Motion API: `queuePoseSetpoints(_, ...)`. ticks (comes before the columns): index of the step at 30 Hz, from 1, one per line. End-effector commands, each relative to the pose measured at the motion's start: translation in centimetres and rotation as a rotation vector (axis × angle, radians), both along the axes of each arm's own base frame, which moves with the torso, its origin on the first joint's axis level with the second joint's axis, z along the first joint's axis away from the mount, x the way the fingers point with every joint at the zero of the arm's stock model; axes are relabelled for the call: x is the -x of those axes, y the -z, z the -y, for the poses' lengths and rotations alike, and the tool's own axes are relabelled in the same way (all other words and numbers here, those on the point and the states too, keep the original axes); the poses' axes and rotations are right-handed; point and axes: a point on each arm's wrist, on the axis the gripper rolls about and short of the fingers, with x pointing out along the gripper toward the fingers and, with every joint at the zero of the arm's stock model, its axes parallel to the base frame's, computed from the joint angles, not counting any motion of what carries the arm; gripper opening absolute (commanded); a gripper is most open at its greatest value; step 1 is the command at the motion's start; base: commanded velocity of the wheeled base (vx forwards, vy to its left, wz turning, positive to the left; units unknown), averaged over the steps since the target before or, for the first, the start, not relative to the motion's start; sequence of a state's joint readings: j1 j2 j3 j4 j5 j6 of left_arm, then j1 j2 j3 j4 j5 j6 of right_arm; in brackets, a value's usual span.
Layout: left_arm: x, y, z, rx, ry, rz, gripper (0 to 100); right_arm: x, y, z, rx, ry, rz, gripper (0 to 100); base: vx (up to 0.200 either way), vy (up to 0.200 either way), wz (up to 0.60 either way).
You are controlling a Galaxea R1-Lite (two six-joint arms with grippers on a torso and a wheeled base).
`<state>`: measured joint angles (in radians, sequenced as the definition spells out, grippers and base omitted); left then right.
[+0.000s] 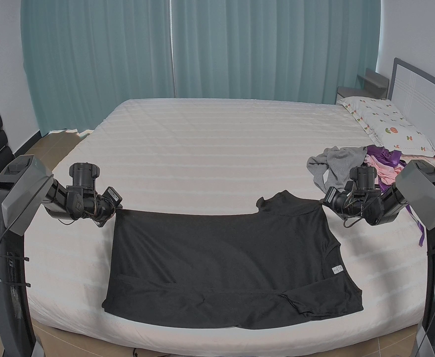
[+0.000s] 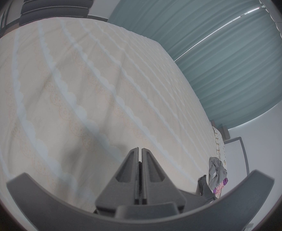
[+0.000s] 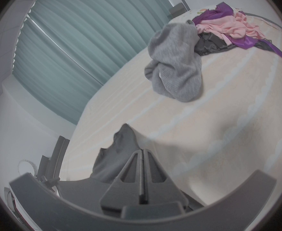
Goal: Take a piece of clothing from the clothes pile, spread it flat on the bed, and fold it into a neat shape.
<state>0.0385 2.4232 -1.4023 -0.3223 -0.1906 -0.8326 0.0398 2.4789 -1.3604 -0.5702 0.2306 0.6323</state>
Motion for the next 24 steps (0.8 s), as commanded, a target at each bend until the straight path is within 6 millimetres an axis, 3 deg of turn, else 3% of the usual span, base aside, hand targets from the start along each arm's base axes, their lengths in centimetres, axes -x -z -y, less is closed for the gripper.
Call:
queuePoseSetpoints(1, 0.2, -0.5, -0.1, 0.000, -0.002, 0.007, 0, 0.3, -0.8, 0.0, -0.014, 0.008, 0.030, 0, 0.000, 0.000, 0.00)
queuePoseSetpoints(24, 0.3, -0.2, 0.0, -0.003, 0.006, -0.002, 0, 1.0, -2.3, 1.2, -0.053, 0.062, 0.134, 0, 0.000, 0.000, 0.00)
